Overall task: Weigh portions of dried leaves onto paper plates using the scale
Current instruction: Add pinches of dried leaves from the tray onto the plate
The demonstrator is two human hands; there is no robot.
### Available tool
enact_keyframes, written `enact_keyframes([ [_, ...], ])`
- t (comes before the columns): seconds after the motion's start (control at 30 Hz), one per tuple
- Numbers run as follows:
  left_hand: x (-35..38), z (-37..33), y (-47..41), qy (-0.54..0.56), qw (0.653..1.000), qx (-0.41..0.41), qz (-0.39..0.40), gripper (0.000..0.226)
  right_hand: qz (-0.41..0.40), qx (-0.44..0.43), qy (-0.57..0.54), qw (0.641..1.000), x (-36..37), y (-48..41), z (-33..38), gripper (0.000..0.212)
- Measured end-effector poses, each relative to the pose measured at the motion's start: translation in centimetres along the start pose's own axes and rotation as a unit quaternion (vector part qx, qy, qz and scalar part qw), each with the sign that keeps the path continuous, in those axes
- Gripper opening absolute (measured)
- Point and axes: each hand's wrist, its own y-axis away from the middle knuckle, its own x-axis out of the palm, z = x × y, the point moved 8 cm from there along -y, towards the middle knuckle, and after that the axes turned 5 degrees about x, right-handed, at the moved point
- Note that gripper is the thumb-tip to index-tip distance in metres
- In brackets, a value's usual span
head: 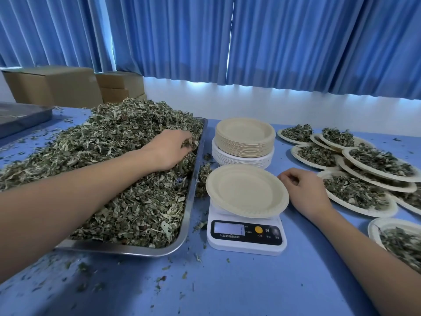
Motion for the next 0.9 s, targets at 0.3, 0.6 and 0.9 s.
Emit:
enact_keyframes([
  [0.3,-2.2,-1.3,-0.7,0.051,0.995,0.003,-0.081,0.011,0.003,-0.001,0.000,1.000,0.1,0.2,-0.1,0.019],
  [0.6,-2.4,-8.6,-1.6,0.170,0.978,0.076,-0.091,0.010,0.003,0.001,-0.007,1.000,0.0,0.0,-0.3,0.021],
  [0.9,4.4,-14.9,1.0,0.121,0.964,0.199,0.129,0.044,0.008,-0.007,-0.002,1.000,0.1,0.0,-0.3,0.017],
])
